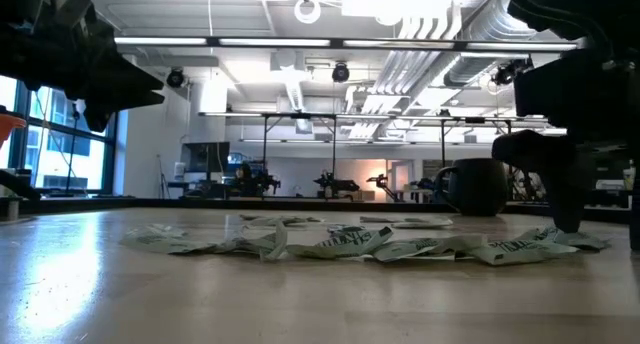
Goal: Pick and place items into bin
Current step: Put the white stevia packet into the orange bin
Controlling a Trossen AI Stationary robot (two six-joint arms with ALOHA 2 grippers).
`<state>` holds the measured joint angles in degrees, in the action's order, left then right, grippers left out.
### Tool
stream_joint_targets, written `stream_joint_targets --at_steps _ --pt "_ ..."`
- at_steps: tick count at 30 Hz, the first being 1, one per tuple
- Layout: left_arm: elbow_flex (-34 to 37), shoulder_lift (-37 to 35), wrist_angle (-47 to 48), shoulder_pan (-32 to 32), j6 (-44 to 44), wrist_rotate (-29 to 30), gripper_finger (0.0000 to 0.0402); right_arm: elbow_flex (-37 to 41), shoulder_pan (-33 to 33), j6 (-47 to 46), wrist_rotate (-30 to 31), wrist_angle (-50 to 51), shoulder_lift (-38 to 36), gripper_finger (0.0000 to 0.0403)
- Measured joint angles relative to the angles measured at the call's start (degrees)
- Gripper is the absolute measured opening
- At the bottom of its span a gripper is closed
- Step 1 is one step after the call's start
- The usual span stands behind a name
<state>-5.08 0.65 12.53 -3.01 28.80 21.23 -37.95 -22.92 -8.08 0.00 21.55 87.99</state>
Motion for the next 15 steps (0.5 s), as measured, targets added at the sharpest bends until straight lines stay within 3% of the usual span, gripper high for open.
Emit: stream_joint_targets --at_steps 15 --pt "0.00 0.01 -0.01 0.00 0.00 0.00 0.0154 0.00 3.06 -4.09 0.60 -0.35 0.13 0.0028"
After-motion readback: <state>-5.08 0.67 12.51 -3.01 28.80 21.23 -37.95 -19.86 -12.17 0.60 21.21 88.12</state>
